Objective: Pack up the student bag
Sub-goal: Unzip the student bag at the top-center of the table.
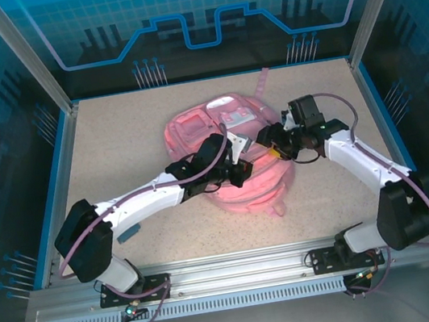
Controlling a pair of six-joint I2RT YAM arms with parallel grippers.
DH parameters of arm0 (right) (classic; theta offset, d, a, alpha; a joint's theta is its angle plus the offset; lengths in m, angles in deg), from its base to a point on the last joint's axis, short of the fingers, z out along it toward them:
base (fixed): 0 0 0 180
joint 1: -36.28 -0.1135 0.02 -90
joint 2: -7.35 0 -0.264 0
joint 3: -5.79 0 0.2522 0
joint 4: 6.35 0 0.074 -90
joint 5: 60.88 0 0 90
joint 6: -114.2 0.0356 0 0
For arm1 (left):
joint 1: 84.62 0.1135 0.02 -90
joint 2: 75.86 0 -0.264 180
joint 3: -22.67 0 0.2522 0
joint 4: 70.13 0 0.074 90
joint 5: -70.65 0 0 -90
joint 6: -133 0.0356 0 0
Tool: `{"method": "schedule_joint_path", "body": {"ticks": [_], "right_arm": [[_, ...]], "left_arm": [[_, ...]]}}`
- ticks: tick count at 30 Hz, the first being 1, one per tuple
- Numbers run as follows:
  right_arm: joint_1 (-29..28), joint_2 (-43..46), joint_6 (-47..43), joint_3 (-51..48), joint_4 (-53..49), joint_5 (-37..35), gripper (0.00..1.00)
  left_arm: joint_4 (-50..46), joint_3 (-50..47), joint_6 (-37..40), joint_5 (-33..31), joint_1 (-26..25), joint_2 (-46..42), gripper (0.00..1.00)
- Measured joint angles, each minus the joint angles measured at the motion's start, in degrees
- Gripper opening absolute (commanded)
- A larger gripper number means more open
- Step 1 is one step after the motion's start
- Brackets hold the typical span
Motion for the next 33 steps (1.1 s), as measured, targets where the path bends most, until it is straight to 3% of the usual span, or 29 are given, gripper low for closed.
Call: {"method": "schedule_joint_path", "body": {"ticks": [2, 8, 10, 18, 26, 33], "right_arm": [[0.02, -0.94, 0.63, -0.02, 0.24, 0.68, 0.48], [0.37, -1.11, 0.7, -0.04, 0.04, -0.42, 0.14], [0.37, -1.09, 0.57, -0.04, -0.09, -0.98, 0.09], [0.57, 0.96, -1.4, 0.22, -0.44, -1.9, 0.04], [0.59, 0.92, -2.51, 1.38, -0.72, -1.29, 0.03], [0.81, 0.37, -2.69, 1.4, -0.76, -3.39, 0.03]], "left_arm": [[-0.44, 0.0, -0.02, -0.09, 0.04, 0.0, 0.0], [-0.83, 0.0, 0.0, -0.52, 0.15, 0.0, 0.0], [-1.51, 0.02, 0.04, -0.83, 0.13, -0.02, 0.0], [-6.14, -1.66, 1.09, -2.86, 1.53, -5.44, 0.0], [-6.19, -9.79, 0.39, 2.91, 9.7, -15.85, 0.0], [-7.45, -12.46, 0.48, 4.72, 15.93, -18.08, 0.0]]}}
